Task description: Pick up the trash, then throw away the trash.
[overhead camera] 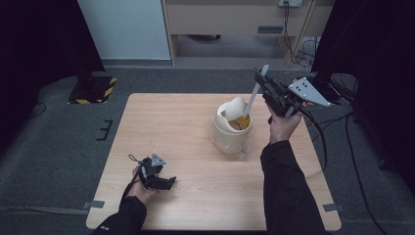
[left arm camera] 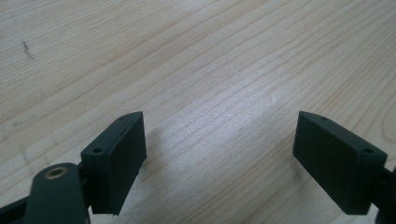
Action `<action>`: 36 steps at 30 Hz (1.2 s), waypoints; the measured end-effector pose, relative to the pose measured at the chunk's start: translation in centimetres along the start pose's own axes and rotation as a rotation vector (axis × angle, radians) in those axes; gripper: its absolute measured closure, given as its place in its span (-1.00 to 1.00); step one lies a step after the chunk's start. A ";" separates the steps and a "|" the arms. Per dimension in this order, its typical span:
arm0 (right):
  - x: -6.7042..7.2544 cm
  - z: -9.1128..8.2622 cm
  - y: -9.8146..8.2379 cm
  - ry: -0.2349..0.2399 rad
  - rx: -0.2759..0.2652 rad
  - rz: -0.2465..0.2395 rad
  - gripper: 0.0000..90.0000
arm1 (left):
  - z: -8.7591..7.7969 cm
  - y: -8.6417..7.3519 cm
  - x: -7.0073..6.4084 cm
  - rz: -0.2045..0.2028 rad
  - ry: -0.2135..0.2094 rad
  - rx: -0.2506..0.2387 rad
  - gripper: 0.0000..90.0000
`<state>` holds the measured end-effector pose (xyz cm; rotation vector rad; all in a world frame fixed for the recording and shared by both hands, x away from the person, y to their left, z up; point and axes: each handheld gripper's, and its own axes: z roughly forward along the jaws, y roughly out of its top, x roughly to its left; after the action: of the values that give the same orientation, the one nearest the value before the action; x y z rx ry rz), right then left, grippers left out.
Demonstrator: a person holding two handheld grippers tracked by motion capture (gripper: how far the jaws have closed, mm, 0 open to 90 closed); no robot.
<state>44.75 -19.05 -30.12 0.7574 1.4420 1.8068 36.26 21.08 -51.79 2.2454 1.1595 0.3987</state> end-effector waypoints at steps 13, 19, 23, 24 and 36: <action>0.0 -0.2 -2.7 -0.003 0.029 0.029 0.79 | 0.1 0.0 0.0 -0.001 -0.003 0.003 -0.63; 0.1 -0.3 -4.2 -0.006 0.058 0.035 0.79 | 0.0 0.0 0.0 0.000 0.000 0.005 -0.63; 0.1 -0.4 -5.2 -0.012 0.086 0.037 0.79 | 0.0 0.0 -0.1 0.003 0.000 0.002 -0.63; 0.1 -0.4 -5.4 -0.013 0.092 0.037 0.79 | 0.0 0.0 -0.1 0.005 0.000 0.004 -0.63; 0.0 -0.5 -7.7 -0.031 0.203 0.055 0.78 | 0.1 0.0 -0.1 0.008 0.001 0.013 -0.63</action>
<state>45.60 -18.26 -37.79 0.9306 1.6150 1.6978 36.27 20.97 -51.91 2.2621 1.1572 0.3963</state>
